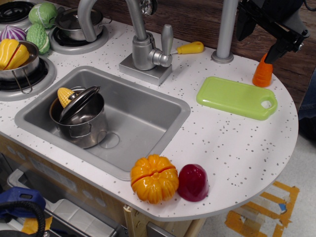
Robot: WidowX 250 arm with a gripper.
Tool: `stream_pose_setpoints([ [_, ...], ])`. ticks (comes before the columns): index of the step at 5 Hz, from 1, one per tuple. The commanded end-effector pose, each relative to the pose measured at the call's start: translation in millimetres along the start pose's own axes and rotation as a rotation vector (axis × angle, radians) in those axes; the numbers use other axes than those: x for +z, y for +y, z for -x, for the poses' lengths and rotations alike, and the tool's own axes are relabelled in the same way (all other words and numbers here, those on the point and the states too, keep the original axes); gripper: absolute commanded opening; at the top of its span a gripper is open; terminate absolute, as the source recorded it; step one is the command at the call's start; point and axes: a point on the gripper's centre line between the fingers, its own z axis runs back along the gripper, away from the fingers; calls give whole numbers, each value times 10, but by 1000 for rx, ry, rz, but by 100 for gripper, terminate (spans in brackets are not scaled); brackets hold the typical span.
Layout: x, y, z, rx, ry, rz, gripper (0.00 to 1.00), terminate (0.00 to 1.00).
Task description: Put carrot on cutting board
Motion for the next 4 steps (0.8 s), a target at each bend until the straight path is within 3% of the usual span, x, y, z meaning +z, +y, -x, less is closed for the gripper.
stream_pose_setpoints([
  [1, 0, 0, 0, 0, 0, 0, 100, 0],
  [4, -236, 11, -605, -15, -79, 8, 100, 0],
])
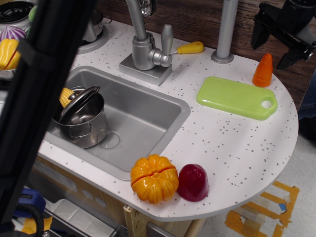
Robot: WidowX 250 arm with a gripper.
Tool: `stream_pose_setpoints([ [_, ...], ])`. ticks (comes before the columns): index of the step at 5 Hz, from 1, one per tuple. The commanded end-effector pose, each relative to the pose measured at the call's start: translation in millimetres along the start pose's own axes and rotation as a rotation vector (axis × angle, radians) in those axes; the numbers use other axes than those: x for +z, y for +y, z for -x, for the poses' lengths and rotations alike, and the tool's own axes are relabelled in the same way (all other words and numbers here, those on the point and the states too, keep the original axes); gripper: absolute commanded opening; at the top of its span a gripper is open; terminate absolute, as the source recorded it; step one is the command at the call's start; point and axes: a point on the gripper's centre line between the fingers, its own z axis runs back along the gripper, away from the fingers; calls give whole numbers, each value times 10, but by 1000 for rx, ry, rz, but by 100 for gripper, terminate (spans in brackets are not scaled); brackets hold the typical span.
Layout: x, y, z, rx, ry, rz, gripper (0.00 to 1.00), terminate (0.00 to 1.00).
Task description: Put carrot on cutting board
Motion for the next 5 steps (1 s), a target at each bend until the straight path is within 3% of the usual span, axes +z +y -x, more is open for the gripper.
stream_pose_setpoints([
  [1, 132, 133, -171, 15, -98, -9, 100, 0],
  [4, -150, 303, -291, -34, -160, 18, 100, 0],
  [5, -286, 286, -279, -28, -184, 56, 100, 0],
])
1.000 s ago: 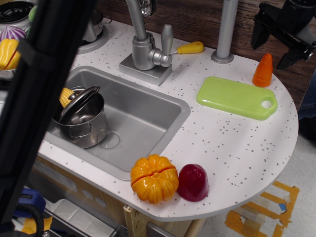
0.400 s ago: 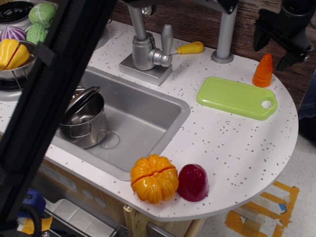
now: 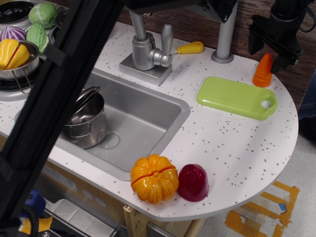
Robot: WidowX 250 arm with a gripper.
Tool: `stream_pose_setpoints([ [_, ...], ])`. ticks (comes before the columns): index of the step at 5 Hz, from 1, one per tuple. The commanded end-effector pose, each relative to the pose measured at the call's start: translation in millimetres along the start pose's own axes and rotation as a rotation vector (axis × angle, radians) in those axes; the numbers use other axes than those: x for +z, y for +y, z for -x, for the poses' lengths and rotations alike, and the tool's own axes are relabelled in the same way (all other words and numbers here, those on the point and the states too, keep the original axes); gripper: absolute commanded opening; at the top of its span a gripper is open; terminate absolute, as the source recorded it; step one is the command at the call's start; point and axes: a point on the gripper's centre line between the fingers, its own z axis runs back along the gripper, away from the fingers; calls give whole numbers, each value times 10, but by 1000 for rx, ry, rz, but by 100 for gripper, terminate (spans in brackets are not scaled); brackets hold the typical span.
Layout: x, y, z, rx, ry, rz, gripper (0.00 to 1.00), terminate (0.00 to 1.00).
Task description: Put carrot on cutting board
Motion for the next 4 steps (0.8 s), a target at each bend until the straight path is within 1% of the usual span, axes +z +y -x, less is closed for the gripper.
stream_pose_setpoints([
  [1, 52, 97, -38, 53, -79, 51, 100, 0],
  [2, 5, 51, -13, 75, -85, 68, 0, 0],
  [3, -7, 15, 22, 84, -88, 74, 0, 0],
  [4, 333, 91, -4, 64, -28, 27, 0, 0],
])
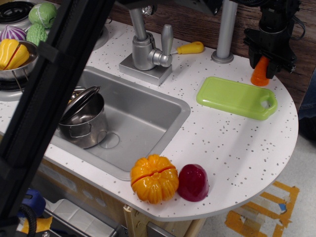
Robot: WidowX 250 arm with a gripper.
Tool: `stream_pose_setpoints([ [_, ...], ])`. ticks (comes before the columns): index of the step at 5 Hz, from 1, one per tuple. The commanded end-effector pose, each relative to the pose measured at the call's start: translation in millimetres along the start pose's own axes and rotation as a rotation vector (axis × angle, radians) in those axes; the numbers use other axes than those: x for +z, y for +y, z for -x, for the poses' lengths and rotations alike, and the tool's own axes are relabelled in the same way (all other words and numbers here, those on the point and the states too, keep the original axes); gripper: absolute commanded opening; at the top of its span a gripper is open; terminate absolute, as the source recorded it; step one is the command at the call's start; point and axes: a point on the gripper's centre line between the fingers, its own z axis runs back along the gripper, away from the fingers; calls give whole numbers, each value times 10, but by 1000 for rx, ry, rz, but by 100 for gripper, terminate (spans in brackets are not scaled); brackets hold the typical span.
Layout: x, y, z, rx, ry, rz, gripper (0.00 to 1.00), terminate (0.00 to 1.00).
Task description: Put carrot on cutting board
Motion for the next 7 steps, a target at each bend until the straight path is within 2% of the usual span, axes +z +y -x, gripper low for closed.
stream_pose_setpoints([
  [1, 853, 111, -97, -29, 19, -104, 0, 0],
  [3, 1049, 126, 208, -36, 62, -112, 0, 0],
  [4, 1021, 139, 363, -11, 61, -114, 0, 0],
  [6, 812, 100, 598, 16, 3, -60, 0, 0],
  [7, 747, 61, 618, 26, -23, -40, 100, 0],
])
